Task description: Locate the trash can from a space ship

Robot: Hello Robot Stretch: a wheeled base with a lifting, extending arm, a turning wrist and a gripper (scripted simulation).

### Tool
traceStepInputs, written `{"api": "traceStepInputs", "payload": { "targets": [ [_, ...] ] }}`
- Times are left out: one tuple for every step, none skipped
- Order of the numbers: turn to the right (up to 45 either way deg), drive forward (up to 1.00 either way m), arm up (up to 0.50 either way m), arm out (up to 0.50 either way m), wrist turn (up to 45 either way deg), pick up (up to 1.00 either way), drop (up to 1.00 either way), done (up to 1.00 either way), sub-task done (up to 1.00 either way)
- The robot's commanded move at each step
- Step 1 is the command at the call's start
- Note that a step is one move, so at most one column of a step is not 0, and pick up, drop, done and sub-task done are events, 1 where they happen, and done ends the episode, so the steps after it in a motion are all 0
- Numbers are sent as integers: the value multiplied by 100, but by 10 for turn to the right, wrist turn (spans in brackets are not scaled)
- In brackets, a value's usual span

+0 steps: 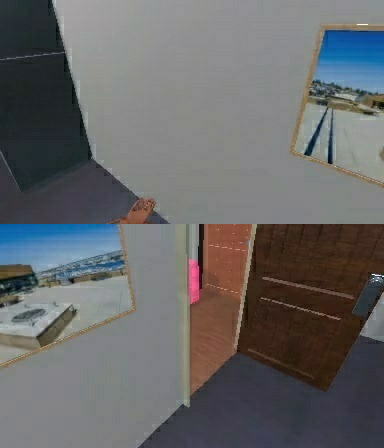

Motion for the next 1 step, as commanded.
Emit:
{"api": "traceStepInputs", "payload": {
  "targets": [
    [-450,0,0,0,0,0,0,0,0]
  ]
}}
